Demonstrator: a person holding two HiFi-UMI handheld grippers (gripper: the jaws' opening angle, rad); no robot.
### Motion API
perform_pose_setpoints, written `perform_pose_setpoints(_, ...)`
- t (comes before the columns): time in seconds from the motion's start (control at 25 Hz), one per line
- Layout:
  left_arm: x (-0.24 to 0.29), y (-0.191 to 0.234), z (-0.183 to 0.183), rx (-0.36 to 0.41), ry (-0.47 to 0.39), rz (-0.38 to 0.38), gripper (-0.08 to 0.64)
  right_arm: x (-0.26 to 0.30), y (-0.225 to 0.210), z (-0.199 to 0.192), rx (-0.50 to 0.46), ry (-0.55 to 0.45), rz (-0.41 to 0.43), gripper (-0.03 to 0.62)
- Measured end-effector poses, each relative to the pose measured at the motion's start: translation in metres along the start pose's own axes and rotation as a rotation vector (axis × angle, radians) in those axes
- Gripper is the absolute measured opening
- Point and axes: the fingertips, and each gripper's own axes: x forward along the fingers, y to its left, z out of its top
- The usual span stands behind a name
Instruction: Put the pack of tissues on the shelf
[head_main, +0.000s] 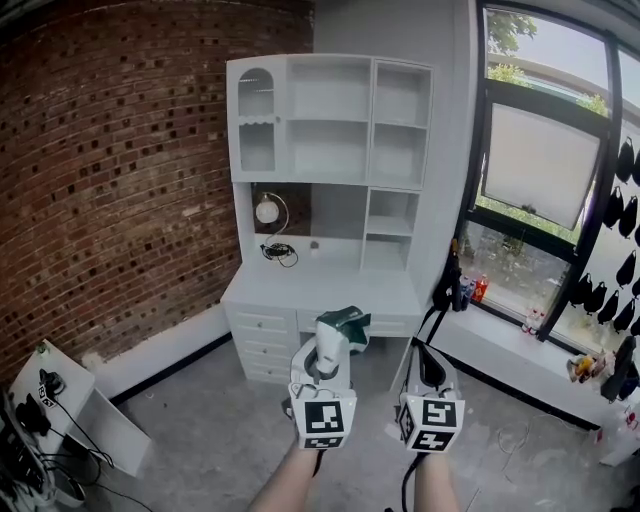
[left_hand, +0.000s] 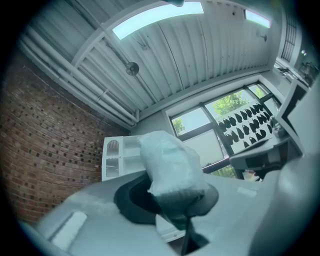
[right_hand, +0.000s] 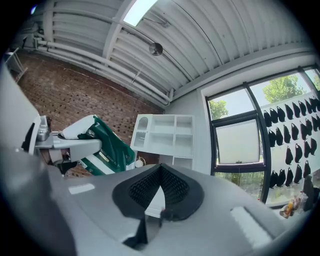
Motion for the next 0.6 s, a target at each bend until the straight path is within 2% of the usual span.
perform_pose_setpoints(0.2, -0.003, -0.005, 0.004, 0.003, -0.006, -0.001, 0.106, -0.006, -0.004, 0.002, 0.007, -0.011, -0.003, -0.002)
perform_pose_setpoints(0.36, -0.004, -0.007, 0.005, 0.010, -0.003, 0.006, 0.106, -0.010, -0.017, 0.009, 0.126, -0.078, -0.005, 0.003)
perform_pose_setpoints(0.4, -0.004, -0.007, 0.005, 0.011, -0.002, 0.009, 0.106, -0.011, -0.019, 0.009, 0.149, -0.087, 0.007, 0.051)
perform_pose_setpoints(0.44, -0.004, -0.008, 0.005, 0.012, -0.001, 0.011, 0.106, -0.011, -0.020, 0.009, 0.162, -0.090, 0.019, 0.156)
perform_pose_setpoints(0.48, -0.005, -0.008, 0.005, 0.012, 0.001, 0.014, 0.106, -0.011, -0.021, 0.009, 0.168, -0.092, 0.028, 0.218)
perform_pose_setpoints(0.6, -0.006, -0.011, 0.008, 0.012, 0.005, 0.022, 0.106, -0.015, -0.029, 0.011, 0.179, -0.099, 0.028, 0.245)
